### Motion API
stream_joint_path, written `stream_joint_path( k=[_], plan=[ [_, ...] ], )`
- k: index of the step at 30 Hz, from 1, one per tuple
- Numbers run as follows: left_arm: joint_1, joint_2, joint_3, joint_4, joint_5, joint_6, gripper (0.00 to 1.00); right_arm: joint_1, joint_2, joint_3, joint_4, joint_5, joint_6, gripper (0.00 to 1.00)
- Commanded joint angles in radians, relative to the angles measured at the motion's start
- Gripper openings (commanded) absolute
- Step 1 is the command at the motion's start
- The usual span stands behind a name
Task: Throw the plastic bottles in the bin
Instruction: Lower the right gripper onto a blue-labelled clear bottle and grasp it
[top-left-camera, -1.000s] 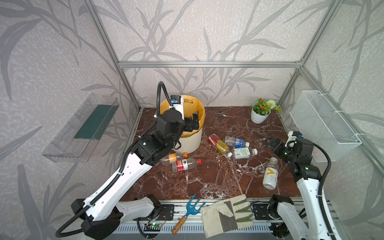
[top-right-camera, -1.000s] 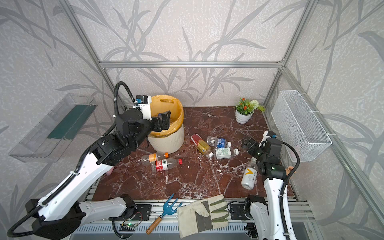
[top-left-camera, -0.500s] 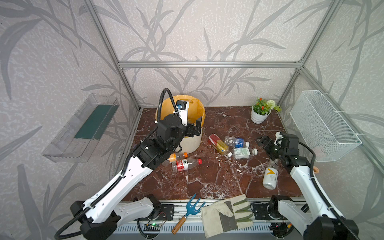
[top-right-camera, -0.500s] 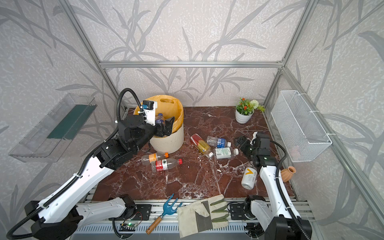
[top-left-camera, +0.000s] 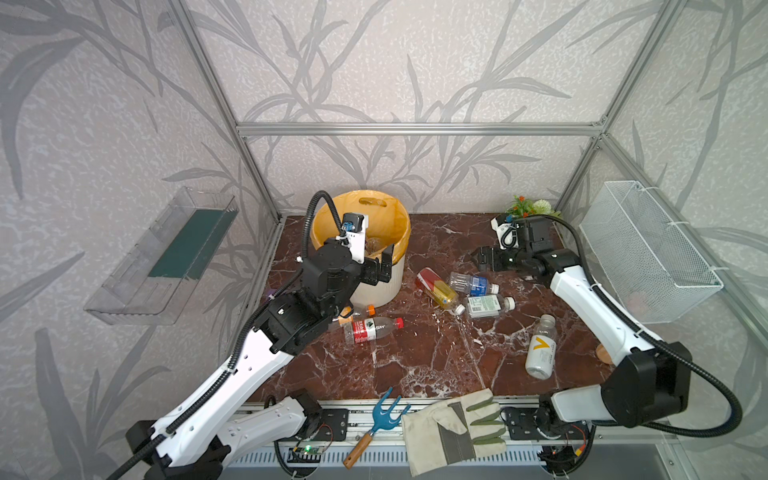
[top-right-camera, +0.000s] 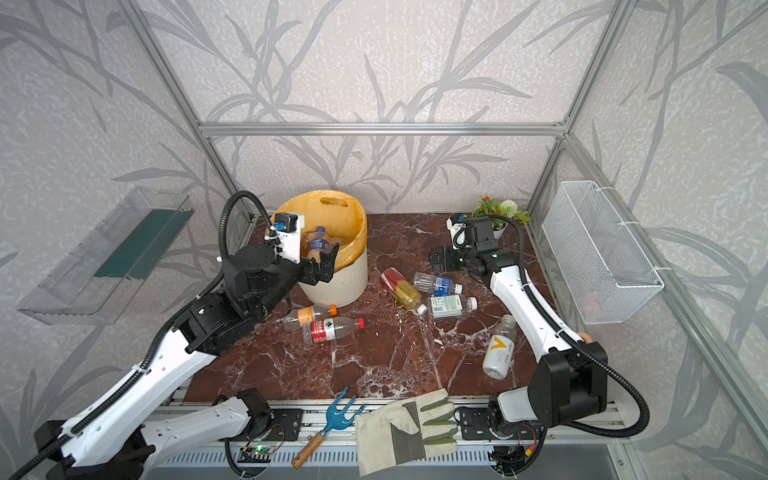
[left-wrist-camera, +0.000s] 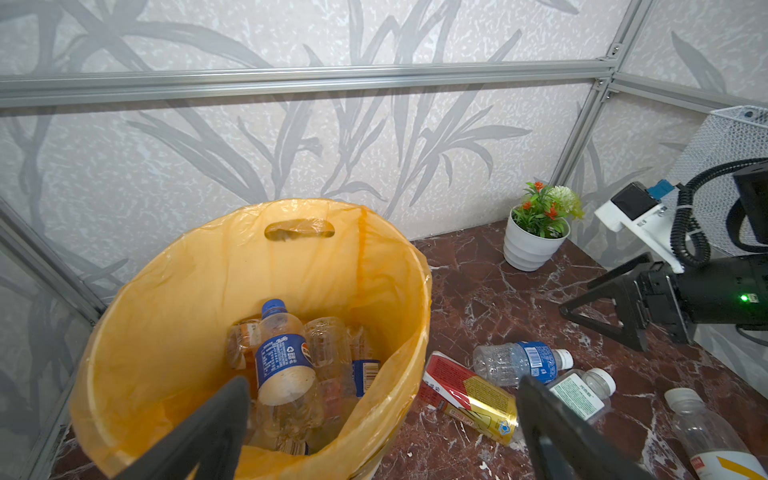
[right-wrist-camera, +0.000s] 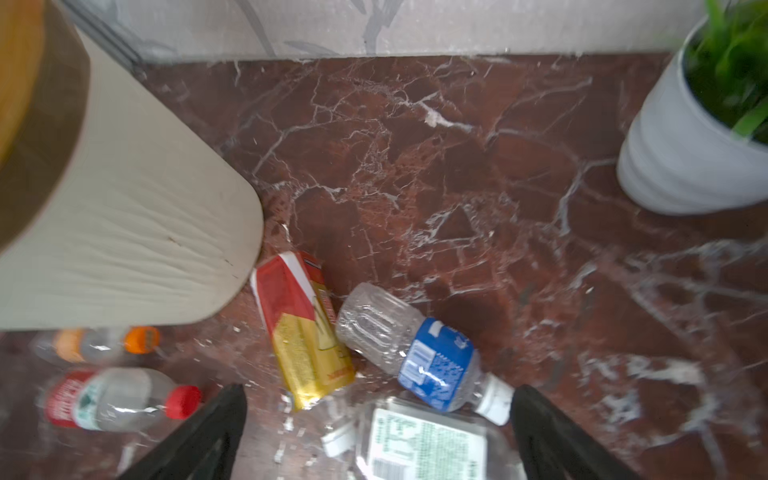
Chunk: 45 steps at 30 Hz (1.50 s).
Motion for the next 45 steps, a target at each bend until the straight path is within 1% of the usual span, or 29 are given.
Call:
stream_joint_path(
  k=[1,3,4,6,8,12,14,16,19,25,32,36,39,43,45],
  plan=[
    [0.018,-0.032,-0.020,-0.007,-0.047,-0.021,0.99,-0.001,0.064,0.047,-0.187,0.040,-0.467,0.99],
    [0.025,-0.038,-0.029,-0.005,-0.041,-0.025,0.99,0.001,0.117,0.079,-0.259,-0.004,-0.601,0.99],
    [0.028,-0.038,-0.028,-0.005,-0.036,-0.024,0.99,0.004,0.147,0.092,-0.279,-0.007,-0.646,0.99],
    [0.032,-0.038,-0.019,-0.012,-0.029,-0.020,0.99,0.004,0.194,0.118,-0.305,0.006,-0.700,0.99],
    [0.034,-0.038,-0.007,-0.022,-0.027,-0.016,0.99,0.003,0.229,0.150,-0.321,0.019,-0.728,1.00],
    [0.036,-0.048,0.000,-0.021,-0.035,-0.009,0.99,0.006,0.269,0.150,-0.267,-0.008,-0.796,1.00],
    [0.038,-0.048,0.000,-0.020,-0.037,-0.010,0.99,0.007,0.315,0.160,-0.249,0.003,-0.803,0.99],
    [0.040,-0.047,0.002,-0.022,-0.037,-0.017,0.99,0.012,0.362,0.188,-0.273,-0.002,-0.809,0.97],
    [0.042,-0.045,0.006,-0.026,-0.034,-0.018,0.99,0.035,0.432,0.218,-0.309,0.016,-0.820,0.96],
    [0.045,-0.045,0.008,-0.036,-0.036,-0.015,0.99,0.071,0.528,0.271,-0.305,0.049,-0.804,0.92],
    [0.046,-0.062,0.002,-0.047,-0.046,-0.021,0.99,0.089,0.581,0.302,-0.299,0.066,-0.804,0.87],
    [0.047,-0.073,-0.001,-0.048,-0.053,-0.022,0.99,0.089,0.621,0.326,-0.327,0.085,-0.799,0.74],
    [0.046,-0.079,0.000,-0.049,-0.056,-0.024,0.99,0.090,0.650,0.351,-0.341,0.106,-0.786,0.73],
    [0.048,-0.080,-0.001,-0.052,-0.054,-0.033,0.99,0.095,0.674,0.374,-0.343,0.100,-0.773,0.73],
    [0.047,-0.080,-0.001,-0.054,-0.056,-0.037,0.99,0.099,0.681,0.381,-0.341,0.103,-0.769,0.71]
  ],
)
